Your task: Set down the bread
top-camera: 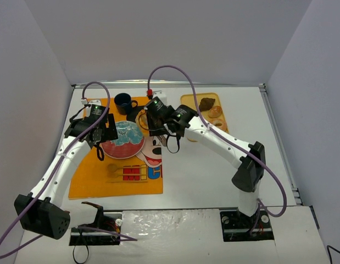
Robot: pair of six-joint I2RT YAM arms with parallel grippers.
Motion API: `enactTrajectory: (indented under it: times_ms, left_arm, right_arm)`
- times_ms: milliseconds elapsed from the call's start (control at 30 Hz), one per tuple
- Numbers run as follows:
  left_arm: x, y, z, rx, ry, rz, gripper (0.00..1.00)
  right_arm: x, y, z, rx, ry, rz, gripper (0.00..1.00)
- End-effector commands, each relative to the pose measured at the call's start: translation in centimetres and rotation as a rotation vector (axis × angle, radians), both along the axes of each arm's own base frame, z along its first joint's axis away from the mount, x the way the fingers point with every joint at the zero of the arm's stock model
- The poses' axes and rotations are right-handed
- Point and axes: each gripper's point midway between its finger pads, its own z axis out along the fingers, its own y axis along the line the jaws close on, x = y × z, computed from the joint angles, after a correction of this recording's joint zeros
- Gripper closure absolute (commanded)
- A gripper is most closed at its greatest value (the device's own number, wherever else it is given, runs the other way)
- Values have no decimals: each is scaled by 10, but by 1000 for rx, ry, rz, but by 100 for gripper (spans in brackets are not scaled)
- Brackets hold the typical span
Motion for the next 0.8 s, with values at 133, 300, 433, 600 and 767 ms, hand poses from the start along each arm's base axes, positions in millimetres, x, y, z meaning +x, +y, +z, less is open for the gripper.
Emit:
enactTrajectory:
  times_ms: [133, 300, 433, 600, 767]
  left_arm:
    - [4, 13, 41, 2, -138, 80, 3]
    - [1, 13, 45, -4, -148, 81, 3]
    - [0, 13, 46, -5, -149, 79, 3]
    - [0, 13, 44, -5, -146, 78, 3]
    - [0, 13, 42, -2, -142, 75, 3]
  right_arm:
    - [-21, 53, -7, 16, -22, 97, 100]
    - [-20, 61, -26, -11, -18, 96, 100]
    - [-16, 70, -36, -6, -19, 96, 100]
    - [-15, 80, -45, -6, -12, 114, 100]
    - [-15, 85, -48, -9, -13, 124, 99]
